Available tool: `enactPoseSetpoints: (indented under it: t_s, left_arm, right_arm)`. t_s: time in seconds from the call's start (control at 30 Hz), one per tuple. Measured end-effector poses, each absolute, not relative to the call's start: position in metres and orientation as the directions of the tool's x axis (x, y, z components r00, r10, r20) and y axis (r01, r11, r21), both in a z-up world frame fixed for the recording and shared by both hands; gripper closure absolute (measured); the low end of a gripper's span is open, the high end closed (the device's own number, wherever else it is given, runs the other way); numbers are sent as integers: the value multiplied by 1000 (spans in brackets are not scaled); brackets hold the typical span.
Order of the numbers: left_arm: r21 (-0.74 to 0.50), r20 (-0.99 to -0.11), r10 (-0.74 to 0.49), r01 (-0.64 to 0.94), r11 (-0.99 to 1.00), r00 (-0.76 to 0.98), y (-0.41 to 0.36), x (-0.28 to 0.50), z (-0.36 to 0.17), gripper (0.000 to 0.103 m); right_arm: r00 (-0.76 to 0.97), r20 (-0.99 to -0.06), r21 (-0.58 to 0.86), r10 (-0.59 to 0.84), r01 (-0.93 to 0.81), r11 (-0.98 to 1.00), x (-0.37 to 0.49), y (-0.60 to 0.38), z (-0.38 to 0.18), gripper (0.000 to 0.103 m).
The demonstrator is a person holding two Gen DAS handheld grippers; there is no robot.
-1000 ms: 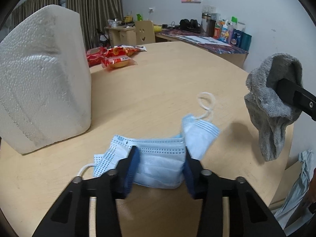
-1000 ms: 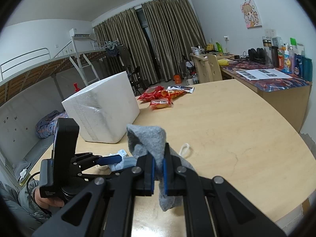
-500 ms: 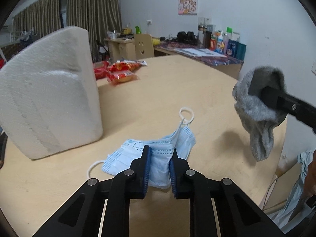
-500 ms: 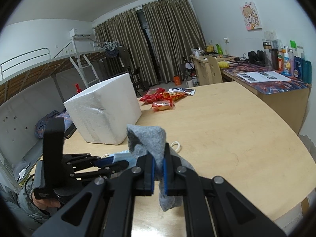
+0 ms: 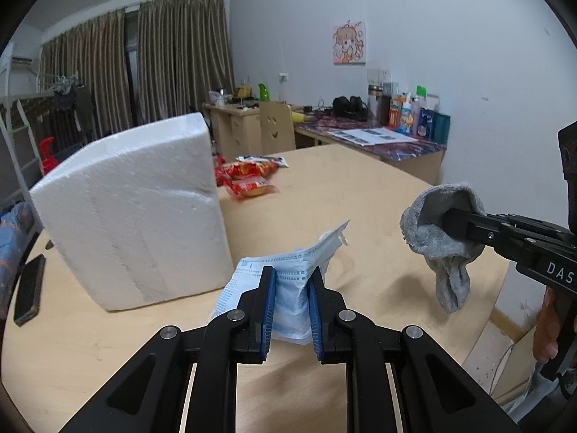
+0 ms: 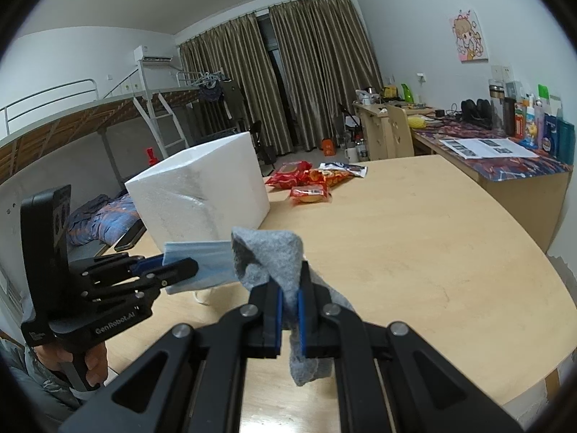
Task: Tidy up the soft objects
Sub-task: 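Carry the blue mask and grey sock with both tools toward the foam box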
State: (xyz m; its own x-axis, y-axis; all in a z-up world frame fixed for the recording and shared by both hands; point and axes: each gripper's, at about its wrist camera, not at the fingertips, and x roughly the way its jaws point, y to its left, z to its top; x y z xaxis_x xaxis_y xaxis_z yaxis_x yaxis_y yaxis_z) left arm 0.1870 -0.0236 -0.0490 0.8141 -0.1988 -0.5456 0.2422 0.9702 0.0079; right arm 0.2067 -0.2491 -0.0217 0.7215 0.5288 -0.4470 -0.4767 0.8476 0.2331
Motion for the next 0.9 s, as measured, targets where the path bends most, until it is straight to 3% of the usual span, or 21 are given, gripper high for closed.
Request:
enactPoseSetpoints:
  t_s: [0.9]
  left_arm:
    - [31,-311,-52,65,997,949,45,98,28,84]
  right_arm:
    - [709,-271,134,651,-642,755,157,-202,39,94]
